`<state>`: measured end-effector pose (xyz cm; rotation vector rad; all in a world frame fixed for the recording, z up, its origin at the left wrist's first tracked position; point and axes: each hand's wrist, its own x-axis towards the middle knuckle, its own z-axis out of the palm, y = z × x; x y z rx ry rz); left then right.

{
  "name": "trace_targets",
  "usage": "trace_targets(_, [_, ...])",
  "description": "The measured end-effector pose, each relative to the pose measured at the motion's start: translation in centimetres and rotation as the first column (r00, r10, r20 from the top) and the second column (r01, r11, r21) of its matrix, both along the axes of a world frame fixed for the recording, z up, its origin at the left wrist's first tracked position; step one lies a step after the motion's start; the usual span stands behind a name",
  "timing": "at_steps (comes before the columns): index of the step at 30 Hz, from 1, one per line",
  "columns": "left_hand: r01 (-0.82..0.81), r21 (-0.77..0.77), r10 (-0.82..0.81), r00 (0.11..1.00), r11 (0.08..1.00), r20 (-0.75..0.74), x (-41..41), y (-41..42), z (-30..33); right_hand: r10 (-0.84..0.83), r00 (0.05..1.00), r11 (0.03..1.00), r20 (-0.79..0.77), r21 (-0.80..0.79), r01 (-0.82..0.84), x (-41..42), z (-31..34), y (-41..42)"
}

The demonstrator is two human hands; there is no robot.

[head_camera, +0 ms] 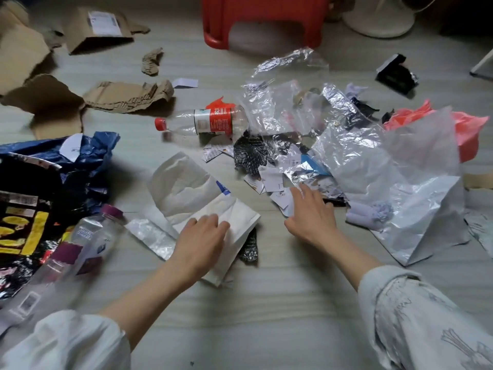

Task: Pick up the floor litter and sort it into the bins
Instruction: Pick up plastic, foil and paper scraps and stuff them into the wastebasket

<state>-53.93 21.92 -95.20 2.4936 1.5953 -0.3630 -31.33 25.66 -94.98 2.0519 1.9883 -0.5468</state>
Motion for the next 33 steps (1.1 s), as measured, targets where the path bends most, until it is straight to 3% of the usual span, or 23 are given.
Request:
trace_targets(2, [0.015, 0.08, -0.011, 0.999, 0.997, -0.043, -0.2, 1.0, 0.4, 0.053, 0.999, 0.998, -0.008, -0.024, -0.053, -0.7, -0.1, 1.1])
trace_targets(4, [-0.045, -0.029, 0.044, 0.997, 0.999, -0.059, -0.5, 2.0, -0.1, 0.061, 0.997, 0.995, -0.037, -0.078, -0.064, -0.8, -0.6, 2.2])
trace_targets(6, [-0.167, -0.261, 0.146, 0.984, 0.951, -0.098, -0.9, 2.2, -0.9, 0.038, 0.999, 0.992, -0.039, -0.121, -0.042, -0.7, -1.6, 2.6])
trace_targets(9, [-0.276, -0.359, 0.259, 0.961, 0.892, -0.095, -1.3, 0.8, -2.8, -0.006, 1.0, 0.994, -0.011, -0.112, 0.004, -1.0, -2.7, 2.4])
trace_targets(17, [-0.275, -0.259, 0.261, 0.961, 0.926, -0.085, -1.6, -0.8, -2.9, 0.165, 0.986, 0.986, 0.009, -0.002, -0.165, -2.3, -2.9, -3.3])
trace_targets(21, [-0.281, -0.275, 0.28, 0.959, 0.92, -0.044, -1.4, -0.7, -2.6, 0.097, 0.995, 0.995, -0.007, 0.032, -0.096, -2.1, -2.7, -5.2])
trace_targets(28, [-0.281, -0.251, 0.286, 0.958, 0.926, -0.017, -2.1, -1.0, -2.3, -0.013, 0.997, 0.996, -0.074, -0.085, 0.006, -3.1, -2.3, -3.8])
trace_targets(33, [-0.255, -0.258, 0.249, 0.967, 0.932, -0.057, -1.8, -1.2, -2.4, 0.187, 0.982, 0.969, -0.006, -0.164, -0.185, -2.2, -2.3, -2.0])
